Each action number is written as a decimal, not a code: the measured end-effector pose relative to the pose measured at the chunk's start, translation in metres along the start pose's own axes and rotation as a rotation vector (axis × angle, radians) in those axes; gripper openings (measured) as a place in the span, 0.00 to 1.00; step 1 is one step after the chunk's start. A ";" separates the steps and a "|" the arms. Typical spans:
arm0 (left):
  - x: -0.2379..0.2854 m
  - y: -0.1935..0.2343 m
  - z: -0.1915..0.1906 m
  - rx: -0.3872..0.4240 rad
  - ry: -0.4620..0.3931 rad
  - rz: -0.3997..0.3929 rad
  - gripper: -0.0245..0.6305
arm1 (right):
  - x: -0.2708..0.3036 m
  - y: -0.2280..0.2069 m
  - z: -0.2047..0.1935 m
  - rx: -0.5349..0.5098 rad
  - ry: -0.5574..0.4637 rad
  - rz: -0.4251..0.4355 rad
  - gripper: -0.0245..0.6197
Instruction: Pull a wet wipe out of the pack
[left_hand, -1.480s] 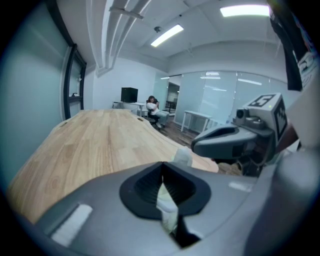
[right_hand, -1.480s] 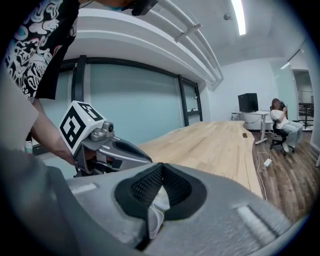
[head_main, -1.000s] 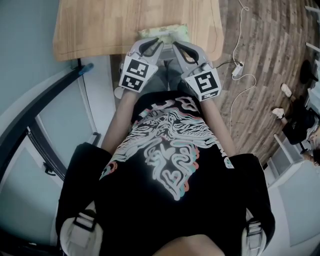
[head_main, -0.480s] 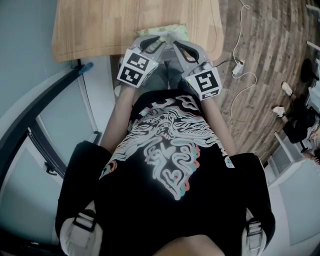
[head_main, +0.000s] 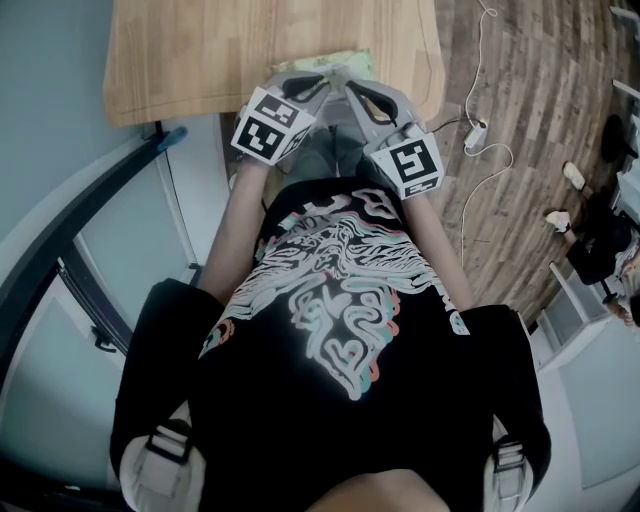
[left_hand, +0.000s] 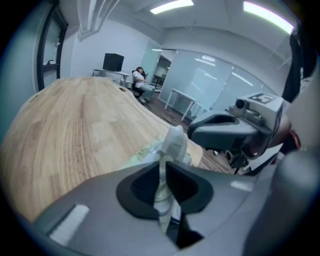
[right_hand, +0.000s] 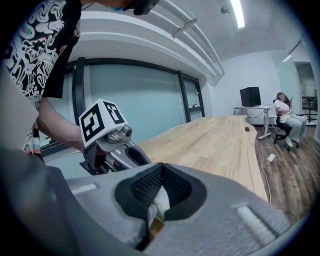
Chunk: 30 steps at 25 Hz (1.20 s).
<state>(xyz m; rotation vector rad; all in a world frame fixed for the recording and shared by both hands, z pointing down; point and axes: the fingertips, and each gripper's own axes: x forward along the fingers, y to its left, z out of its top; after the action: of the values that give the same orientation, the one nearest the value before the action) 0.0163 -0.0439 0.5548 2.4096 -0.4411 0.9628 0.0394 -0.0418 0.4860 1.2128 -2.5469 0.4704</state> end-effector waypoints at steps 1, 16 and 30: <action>0.001 0.000 -0.001 -0.007 0.009 -0.009 0.08 | 0.000 0.000 0.000 -0.002 0.001 0.000 0.04; -0.010 0.009 0.005 -0.170 -0.062 -0.063 0.03 | 0.009 0.011 -0.002 -0.036 0.041 0.026 0.04; -0.017 0.014 0.006 -0.228 -0.111 -0.077 0.03 | 0.026 0.016 -0.028 -0.070 0.191 0.014 0.04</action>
<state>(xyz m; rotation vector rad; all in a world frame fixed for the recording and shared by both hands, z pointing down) 0.0013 -0.0567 0.5430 2.2621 -0.4671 0.7077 0.0138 -0.0386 0.5188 1.0721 -2.3906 0.4725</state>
